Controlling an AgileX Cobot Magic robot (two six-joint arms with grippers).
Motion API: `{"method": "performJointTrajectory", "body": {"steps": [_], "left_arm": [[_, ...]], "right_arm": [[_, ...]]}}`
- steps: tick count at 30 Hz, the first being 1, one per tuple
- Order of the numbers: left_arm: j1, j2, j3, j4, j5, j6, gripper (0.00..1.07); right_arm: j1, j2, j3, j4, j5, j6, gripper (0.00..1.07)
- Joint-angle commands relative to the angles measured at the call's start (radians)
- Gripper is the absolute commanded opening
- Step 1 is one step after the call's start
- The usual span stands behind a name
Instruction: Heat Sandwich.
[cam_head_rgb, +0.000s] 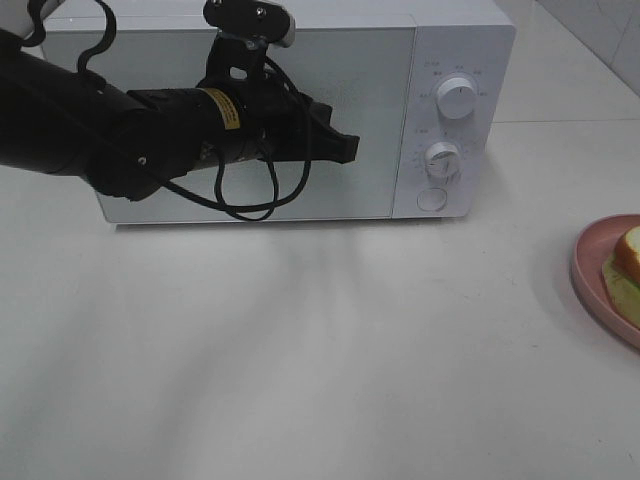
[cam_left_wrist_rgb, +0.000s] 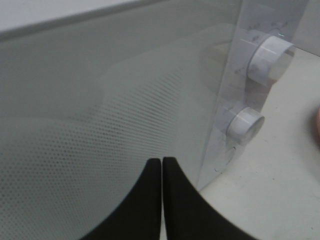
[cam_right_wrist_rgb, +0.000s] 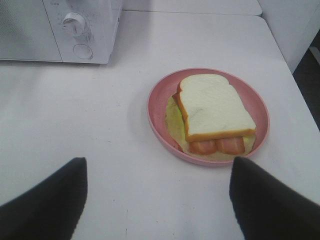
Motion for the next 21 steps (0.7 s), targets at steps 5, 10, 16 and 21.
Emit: {"method": "performJointTrajectory", "body": {"steps": [5,10,16,21], "left_arm": [[-0.039,-0.105,0.082,-0.010,0.119,-0.008,0.00],[-0.051,-0.166,0.105,-0.011,0.269,-0.018,0.15],[-0.051,-0.225,0.104,-0.042,0.487,-0.103,0.86],[-0.051,-0.286,0.104,-0.044,0.710,-0.091,1.03]], "right_arm": [[-0.008,-0.026,0.000,-0.001,-0.007,-0.005,0.76],[-0.008,-0.026,0.000,-0.001,-0.007,-0.005,0.76],[-0.008,-0.026,0.000,-0.001,-0.007,-0.005,0.76],[-0.008,-0.026,0.000,-0.001,-0.007,-0.005,0.76]]}}
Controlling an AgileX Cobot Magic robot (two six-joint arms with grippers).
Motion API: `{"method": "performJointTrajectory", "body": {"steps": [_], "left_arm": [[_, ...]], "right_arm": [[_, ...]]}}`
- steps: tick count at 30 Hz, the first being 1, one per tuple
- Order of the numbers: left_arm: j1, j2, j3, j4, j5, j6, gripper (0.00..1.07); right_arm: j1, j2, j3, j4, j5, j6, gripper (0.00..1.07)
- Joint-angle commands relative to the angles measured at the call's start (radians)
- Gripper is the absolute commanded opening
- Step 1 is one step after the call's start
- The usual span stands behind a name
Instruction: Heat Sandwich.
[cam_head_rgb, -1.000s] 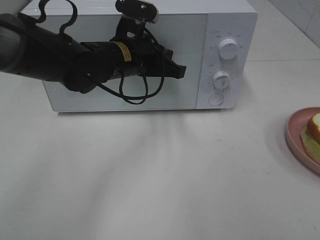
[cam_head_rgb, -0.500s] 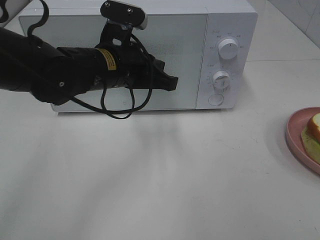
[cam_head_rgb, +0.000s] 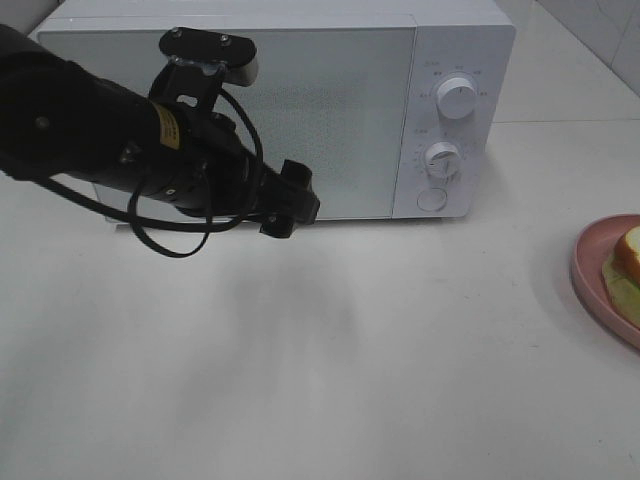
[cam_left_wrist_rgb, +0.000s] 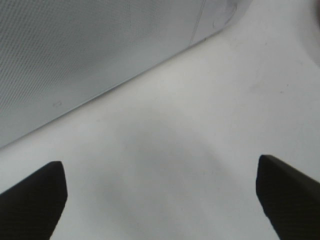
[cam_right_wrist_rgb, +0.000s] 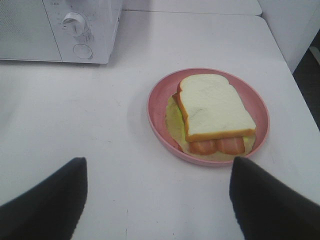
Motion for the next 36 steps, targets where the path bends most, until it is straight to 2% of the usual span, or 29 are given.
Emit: {"method": "performJointTrajectory", "body": {"steps": [1,4,8,15,19,20,21,24,25,26,28,29,30,33,34,35,36], "left_arm": [[-0.006,-0.057,0.001,-0.010,0.189,-0.001,1.02],[-0.006,-0.073,0.001,-0.010,0.259,-0.001,1.02],[-0.006,-0.101,0.001,-0.040,0.447,-0.013,1.01],[0.029,-0.107,0.001,-0.069,0.604,-0.002,1.01],[0.115,-0.131,0.001,-0.152,0.686,0.108,1.01],[0.115,-0.131,0.001,-0.152,0.686,0.108,1.01],[0.158,-0.160,0.001,-0.171,0.685,0.141,1.01],[0.237,-0.206,0.001,-0.171,0.680,0.151,1.01],[0.237,-0.206,0.001,-0.171,0.680,0.151,1.01],[0.296,-0.235,0.001,-0.171,0.686,0.171,1.01],[0.365,-0.265,0.001,-0.179,0.697,0.194,1.01],[0.436,-0.294,0.006,-0.199,0.708,0.225,1.01],[0.436,-0.294,0.006,-0.199,0.708,0.225,1.01],[0.535,-0.347,0.028,-0.229,0.709,0.272,1.01],[0.597,-0.378,0.050,-0.243,0.710,0.301,1.01],[0.597,-0.378,0.050,-0.243,0.710,0.301,1.01],[0.630,-0.395,0.061,-0.250,0.712,0.312,1.01]], "right_arm": [[-0.008,-0.026,0.000,-0.001,-0.007,-0.005,0.76],[-0.008,-0.026,0.000,-0.001,-0.007,-0.005,0.76],[-0.008,-0.026,0.000,-0.001,-0.007,-0.005,0.76],[-0.008,-0.026,0.000,-0.001,-0.007,-0.005,0.76],[-0.008,-0.026,0.000,-0.001,-0.007,-0.005,0.76],[-0.008,-0.026,0.000,-0.001,-0.007,-0.005,0.76],[-0.008,-0.026,0.000,-0.001,-0.007,-0.005,0.76],[-0.008,-0.026,0.000,-0.001,-0.007,-0.005,0.76],[-0.008,-0.026,0.000,-0.001,-0.007,-0.005,0.76],[-0.008,-0.026,0.000,-0.001,-0.007,-0.005,0.76],[-0.008,-0.026,0.000,-0.001,-0.007,-0.005,0.76],[-0.008,-0.026,0.000,-0.001,-0.007,-0.005,0.76],[-0.008,-0.026,0.000,-0.001,-0.007,-0.005,0.76],[-0.008,-0.026,0.000,-0.001,-0.007,-0.005,0.76],[-0.008,-0.026,0.000,-0.001,-0.007,-0.005,0.76],[-0.008,-0.026,0.000,-0.001,-0.007,-0.005,0.76],[-0.008,-0.026,0.000,-0.001,-0.007,-0.005,0.76]]}}
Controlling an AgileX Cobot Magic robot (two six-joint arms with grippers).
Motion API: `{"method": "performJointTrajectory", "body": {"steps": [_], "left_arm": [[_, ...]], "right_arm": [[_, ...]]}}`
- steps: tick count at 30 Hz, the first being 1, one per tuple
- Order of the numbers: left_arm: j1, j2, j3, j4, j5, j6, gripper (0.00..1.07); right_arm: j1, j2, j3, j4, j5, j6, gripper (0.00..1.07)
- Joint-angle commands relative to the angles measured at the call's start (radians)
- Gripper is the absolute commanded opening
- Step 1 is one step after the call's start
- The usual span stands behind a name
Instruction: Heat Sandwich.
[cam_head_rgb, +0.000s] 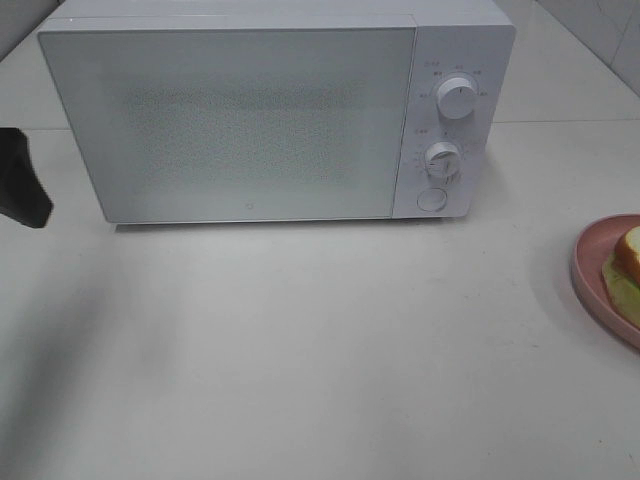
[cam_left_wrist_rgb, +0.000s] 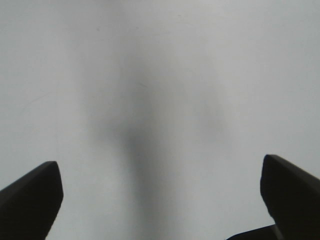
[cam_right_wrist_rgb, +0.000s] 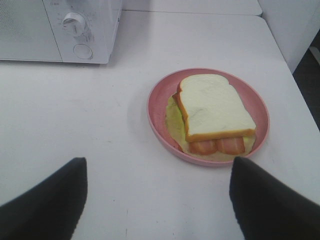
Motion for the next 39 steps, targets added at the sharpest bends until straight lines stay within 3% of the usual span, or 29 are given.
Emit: {"method": "performJointTrajectory", "body": {"steps": [1,3,5,8,23,39], "left_arm": [[0.096,-0.055,0.037,-0.036,0.014,0.052,1.01],[0.127,-0.071,0.044,-0.045,0.018,0.067,1.01],[0.209,-0.124,0.062,-0.073,0.040,0.103,1.01],[0.244,-0.216,0.101,-0.079,0.037,0.111,1.01],[0.244,-0.721,0.327,-0.062,-0.002,0.106,1.01],[0.244,-1.086,0.440,-0.038,0.166,0.086,1.01]], "right_arm": [[-0.008,-0.026,0.000,-0.001,-0.007,-0.005,0.76],[-0.008,-0.026,0.000,-0.001,-0.007,-0.005,0.76],[-0.008,-0.026,0.000,-0.001,-0.007,-0.005,0.76],[-0.008,-0.026,0.000,-0.001,-0.007,-0.005,0.76],[-0.008,-0.026,0.000,-0.001,-0.007,-0.005,0.76],[-0.008,-0.026,0.000,-0.001,-0.007,-0.005,0.76]]}}
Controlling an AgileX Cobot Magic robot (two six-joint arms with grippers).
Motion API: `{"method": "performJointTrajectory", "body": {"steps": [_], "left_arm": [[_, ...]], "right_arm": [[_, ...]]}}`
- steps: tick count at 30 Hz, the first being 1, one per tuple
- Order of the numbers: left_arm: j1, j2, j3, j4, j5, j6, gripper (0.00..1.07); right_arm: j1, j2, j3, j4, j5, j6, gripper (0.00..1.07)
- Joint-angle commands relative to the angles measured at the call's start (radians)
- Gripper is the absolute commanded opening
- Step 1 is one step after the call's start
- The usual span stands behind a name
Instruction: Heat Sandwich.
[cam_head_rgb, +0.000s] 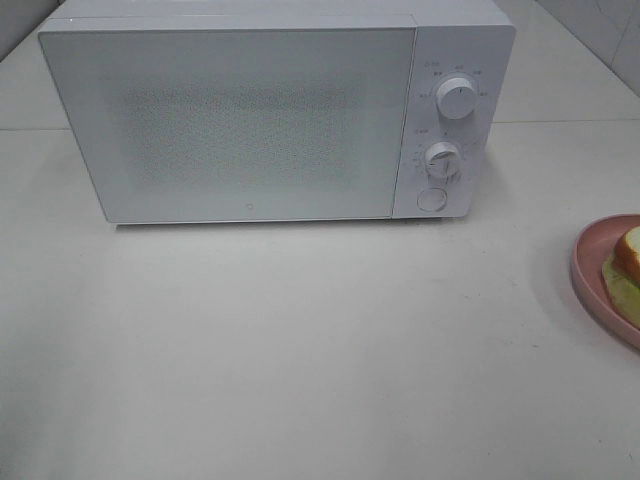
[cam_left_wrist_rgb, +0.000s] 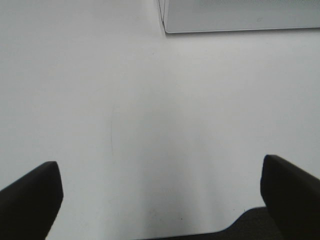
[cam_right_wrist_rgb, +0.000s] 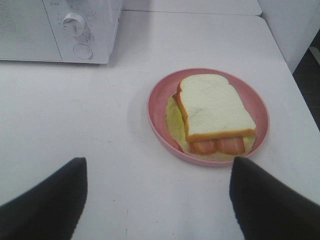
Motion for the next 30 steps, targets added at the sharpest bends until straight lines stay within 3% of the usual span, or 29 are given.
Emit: {"method": "performJointTrajectory", "body": {"steps": [1,13,30], "left_arm": [[0.003,-0.070,0.042,0.004,-0.016,-0.030,1.01],[0.003,-0.309,0.044,0.021,-0.021,-0.038,1.01],[-0.029,-0.312,0.044,0.021,-0.020,-0.032,1.01]], "right_arm": [[-0.008,-0.026,0.000,-0.001,-0.007,-0.005,0.76],[-0.008,-0.026,0.000,-0.001,-0.007,-0.005,0.76],[-0.008,-0.025,0.000,-0.001,-0.007,-0.005,0.76]]}}
